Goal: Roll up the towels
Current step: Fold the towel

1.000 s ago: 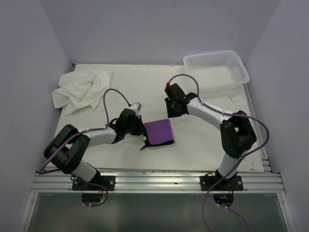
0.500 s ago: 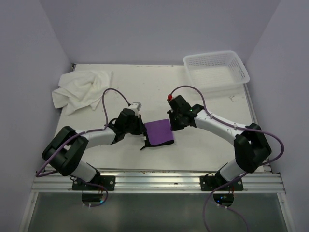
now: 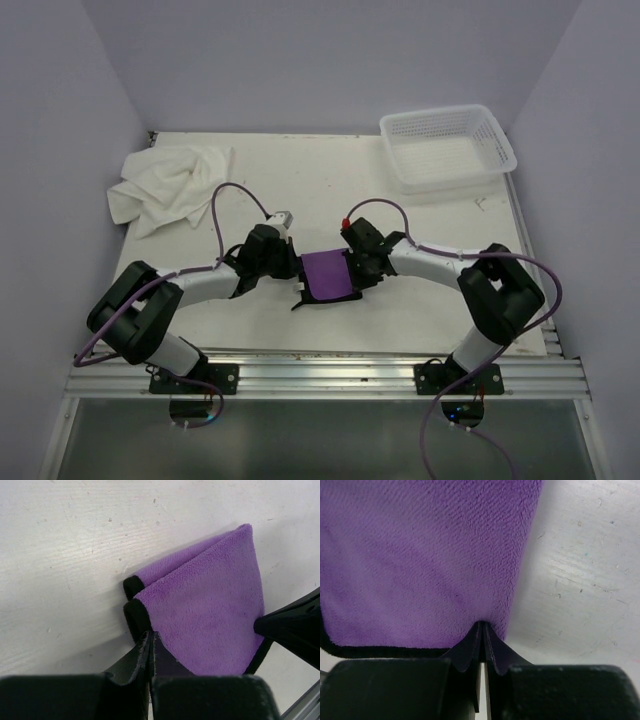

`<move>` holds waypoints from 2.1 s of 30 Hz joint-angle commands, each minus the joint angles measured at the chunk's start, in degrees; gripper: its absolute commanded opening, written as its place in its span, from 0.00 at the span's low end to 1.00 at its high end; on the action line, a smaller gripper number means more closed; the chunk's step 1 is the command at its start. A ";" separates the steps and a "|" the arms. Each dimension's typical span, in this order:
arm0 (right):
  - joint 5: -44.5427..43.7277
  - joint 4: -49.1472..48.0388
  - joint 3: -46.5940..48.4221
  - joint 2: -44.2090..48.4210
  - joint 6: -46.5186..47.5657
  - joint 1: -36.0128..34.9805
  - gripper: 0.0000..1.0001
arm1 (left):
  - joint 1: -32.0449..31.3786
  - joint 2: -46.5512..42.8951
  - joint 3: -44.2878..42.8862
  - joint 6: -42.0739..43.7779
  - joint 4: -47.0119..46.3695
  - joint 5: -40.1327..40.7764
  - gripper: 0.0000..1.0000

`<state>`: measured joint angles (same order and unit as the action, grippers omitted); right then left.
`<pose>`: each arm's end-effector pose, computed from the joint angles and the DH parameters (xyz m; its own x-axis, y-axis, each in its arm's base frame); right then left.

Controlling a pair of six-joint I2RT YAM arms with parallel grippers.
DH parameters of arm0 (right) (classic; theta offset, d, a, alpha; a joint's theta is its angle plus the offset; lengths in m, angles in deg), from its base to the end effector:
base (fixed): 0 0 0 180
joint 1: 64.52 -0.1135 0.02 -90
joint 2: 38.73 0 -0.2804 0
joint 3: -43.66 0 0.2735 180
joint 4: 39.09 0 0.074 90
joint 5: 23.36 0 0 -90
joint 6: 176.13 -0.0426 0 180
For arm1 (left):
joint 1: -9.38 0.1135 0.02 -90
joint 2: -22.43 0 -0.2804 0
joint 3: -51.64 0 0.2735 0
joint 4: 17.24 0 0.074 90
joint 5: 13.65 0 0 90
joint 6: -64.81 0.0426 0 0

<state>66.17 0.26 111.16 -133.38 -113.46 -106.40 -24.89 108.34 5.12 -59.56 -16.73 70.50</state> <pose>0.2479 0.2218 0.1612 -0.9119 -0.2010 -0.3577 -0.2774 0.9444 0.1764 0.2460 -0.1729 0.1450 -0.7903 -0.1411 -0.5963 0.2164 0.8461 -0.4871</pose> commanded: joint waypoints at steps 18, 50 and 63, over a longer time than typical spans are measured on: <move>-2.07 4.52 4.14 9.91 0.00 -0.03 0.23 | -0.19 -4.08 -0.34 0.53 1.35 -0.13 0.01; -6.29 -4.09 -9.13 13.70 -12.31 0.23 0.48 | -2.48 7.87 -14.85 1.06 0.83 -5.58 0.01; -5.86 -3.03 -6.93 13.26 -11.25 1.02 0.45 | -2.57 15.16 -13.18 2.55 -1.37 -3.03 0.00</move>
<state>61.63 -1.86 102.07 -121.06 -124.70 -105.70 -27.31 122.85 -8.17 -58.62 -15.09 66.24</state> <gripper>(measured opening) 0.452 0.005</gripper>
